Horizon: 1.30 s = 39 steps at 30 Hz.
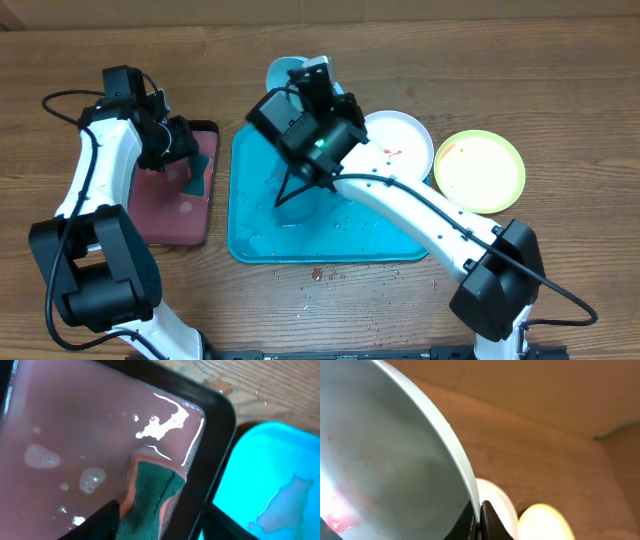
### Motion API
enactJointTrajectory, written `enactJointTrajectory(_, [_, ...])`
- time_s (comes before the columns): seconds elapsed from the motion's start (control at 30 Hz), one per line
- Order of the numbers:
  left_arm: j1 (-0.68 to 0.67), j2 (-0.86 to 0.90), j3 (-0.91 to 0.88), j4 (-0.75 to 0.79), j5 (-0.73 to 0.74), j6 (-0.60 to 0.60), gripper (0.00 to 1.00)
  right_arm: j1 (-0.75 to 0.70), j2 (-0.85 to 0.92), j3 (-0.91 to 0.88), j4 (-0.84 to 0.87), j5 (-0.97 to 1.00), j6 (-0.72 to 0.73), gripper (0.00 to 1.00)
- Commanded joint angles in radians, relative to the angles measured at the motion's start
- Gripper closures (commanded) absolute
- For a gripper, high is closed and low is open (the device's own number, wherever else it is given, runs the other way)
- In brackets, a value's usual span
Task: Clean dirty plates on tray and stack at the side
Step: 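Carry the white plate right and stack it on the yellow plate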
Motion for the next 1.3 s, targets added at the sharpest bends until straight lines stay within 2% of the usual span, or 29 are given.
enactJointTrajectory(0.0, [-0.019, 0.004, 0.006, -0.012, 0.016, 0.005, 0.38, -0.102, -0.066, 0.029, -0.009, -0.155, 0.118, 0.96])
enactJointTrajectory(0.1, [-0.035, 0.004, 0.006, -0.022, 0.016, 0.014, 0.36, -0.213, -0.085, 0.029, -0.026, -0.347, 0.161, 0.96])
enactJointTrajectory(0.3, [-0.072, 0.004, 0.006, -0.032, 0.015, 0.043, 0.33, -0.515, -0.093, 0.028, -0.093, -0.810, 0.157, 0.96])
enactJointTrajectory(0.43, [-0.086, 0.004, 0.006, -0.043, -0.006, 0.046, 0.32, -0.733, -0.093, 0.020, -0.188, -0.990, 0.156, 0.96])
enactJointTrajectory(0.63, [-0.087, 0.004, 0.006, -0.044, -0.031, 0.050, 0.32, -0.982, -0.092, -0.006, -0.282, -1.082, 0.046, 0.96])
enactJointTrajectory(0.83, [-0.087, 0.004, 0.006, -0.043, -0.031, 0.050, 0.31, -1.126, -0.092, -0.112, -0.299, -1.083, 0.016, 0.96])
enactJointTrajectory(1.27, [-0.087, 0.004, 0.006, -0.040, -0.057, 0.050, 0.31, -1.170, -0.092, -0.404, -0.191, -1.078, -0.005, 0.96])
